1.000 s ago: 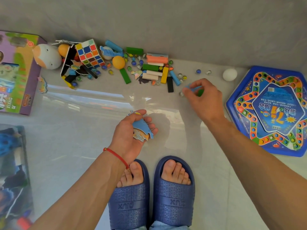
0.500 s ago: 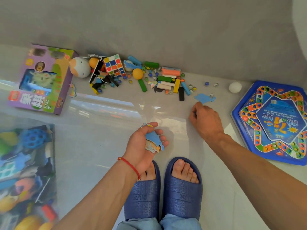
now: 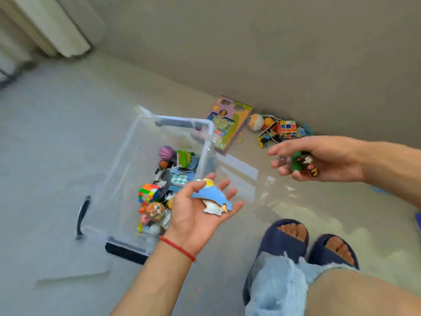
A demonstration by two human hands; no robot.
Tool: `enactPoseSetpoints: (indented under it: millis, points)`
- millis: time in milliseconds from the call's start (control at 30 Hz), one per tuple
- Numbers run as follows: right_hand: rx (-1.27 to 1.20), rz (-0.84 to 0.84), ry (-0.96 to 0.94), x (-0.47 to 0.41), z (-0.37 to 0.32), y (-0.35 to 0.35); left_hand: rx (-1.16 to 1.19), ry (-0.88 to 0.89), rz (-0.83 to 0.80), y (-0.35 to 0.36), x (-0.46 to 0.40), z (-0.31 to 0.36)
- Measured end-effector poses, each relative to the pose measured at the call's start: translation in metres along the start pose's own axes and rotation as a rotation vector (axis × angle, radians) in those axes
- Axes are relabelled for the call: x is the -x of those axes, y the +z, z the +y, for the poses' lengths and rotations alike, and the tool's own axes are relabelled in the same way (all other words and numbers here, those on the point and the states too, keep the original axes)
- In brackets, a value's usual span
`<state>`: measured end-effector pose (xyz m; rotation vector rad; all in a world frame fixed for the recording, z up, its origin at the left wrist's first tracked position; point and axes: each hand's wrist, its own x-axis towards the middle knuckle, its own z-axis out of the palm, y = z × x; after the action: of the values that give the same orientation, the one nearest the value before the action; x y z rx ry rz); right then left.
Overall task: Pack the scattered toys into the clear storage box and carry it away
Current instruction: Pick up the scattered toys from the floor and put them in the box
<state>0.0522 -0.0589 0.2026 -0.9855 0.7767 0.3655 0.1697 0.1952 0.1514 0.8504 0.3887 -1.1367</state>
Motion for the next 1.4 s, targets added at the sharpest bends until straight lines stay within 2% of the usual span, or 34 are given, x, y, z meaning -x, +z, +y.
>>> enactPoseSetpoints:
  millis: [100, 167, 300, 367, 400, 500, 567, 600, 667, 733, 833, 967, 1100, 1267, 1400]
  points:
    - [0.225, -0.129, 0.015, -0.016, -0.03, 0.086, -0.055, 0.126, 0.144, -0.05, 0.044, 0.05]
    - [0.278, -0.19, 0.035, -0.037, -0.034, 0.139, -0.09, 0.126, 0.268, -0.082, 0.063, 0.073]
    - [0.372, -0.143, 0.066, -0.085, -0.017, 0.216, -0.16, 0.061, 0.382, -0.115, 0.078, 0.096]
    - [0.68, -0.129, -0.123, -0.095, -0.005, 0.226, -0.192, 0.042, 0.374, -0.117, 0.08, 0.099]
    - [0.753, -0.082, -0.218, -0.095, -0.003, 0.224, -0.201, 0.041, 0.374, -0.118, 0.079, 0.1]
    - [0.978, -0.113, -0.161, -0.093, -0.007, 0.208, -0.243, 0.02, 0.409, -0.119, 0.074, 0.103]
    - [0.941, -0.097, -0.15, -0.092, -0.012, 0.199, -0.28, 0.012, 0.433, -0.116, 0.072, 0.1]
    - [0.897, -0.078, -0.144, -0.09, -0.017, 0.19, -0.297, 0.024, 0.451, -0.113, 0.071, 0.097]
    - [0.724, 0.068, -0.054, -0.078, -0.023, 0.164, -0.325, 0.107, 0.49, -0.104, 0.067, 0.09]
    - [0.705, 0.198, -0.038, -0.059, -0.028, 0.124, -0.355, 0.22, 0.496, -0.088, 0.06, 0.078]
    - [0.681, 0.366, -0.014, -0.025, -0.026, 0.046, -0.459, 0.31, 0.395, -0.046, 0.043, 0.051]
    - [0.569, 0.648, 0.028, 0.021, 0.006, -0.073, -0.651, 0.252, 0.143, 0.028, 0.007, -0.01]
    - [0.468, 0.875, 0.082, 0.05, 0.068, -0.169, -0.853, 0.12, -0.024, 0.095, -0.041, -0.08]
    - [0.778, 0.991, 0.192, 0.032, 0.144, -0.24, -1.048, -0.023, -0.063, 0.138, -0.117, -0.149]
    - [0.884, 1.011, 0.151, -0.015, 0.182, -0.284, -1.159, -0.026, -0.036, 0.148, -0.183, -0.188]
